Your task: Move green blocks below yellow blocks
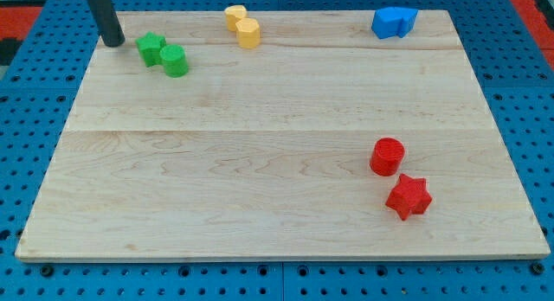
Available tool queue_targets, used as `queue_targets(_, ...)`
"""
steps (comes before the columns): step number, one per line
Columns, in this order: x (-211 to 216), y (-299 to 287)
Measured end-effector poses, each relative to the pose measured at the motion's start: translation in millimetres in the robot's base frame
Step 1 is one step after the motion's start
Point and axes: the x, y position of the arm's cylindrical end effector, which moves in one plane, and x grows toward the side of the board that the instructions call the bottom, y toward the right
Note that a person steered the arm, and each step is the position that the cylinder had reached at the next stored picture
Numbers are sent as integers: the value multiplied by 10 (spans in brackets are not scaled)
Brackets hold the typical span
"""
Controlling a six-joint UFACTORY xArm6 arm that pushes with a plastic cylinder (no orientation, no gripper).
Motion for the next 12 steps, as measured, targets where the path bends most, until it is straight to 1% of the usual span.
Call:
queue_targets(1, 388, 429)
queue_targets(2, 550, 816)
queue_targets(3, 550, 1169)
queue_targets(4, 472, 1337)
queue_targets(5, 464, 1765)
queue_targets(6, 1047, 1505)
queue_targets(7, 1010, 208)
queue_targets(8, 665, -637)
queue_targets(9, 474, -643)
queue_targets(10, 299, -352)
queue_targets(11, 123, 40)
queue_targets(12, -68, 580)
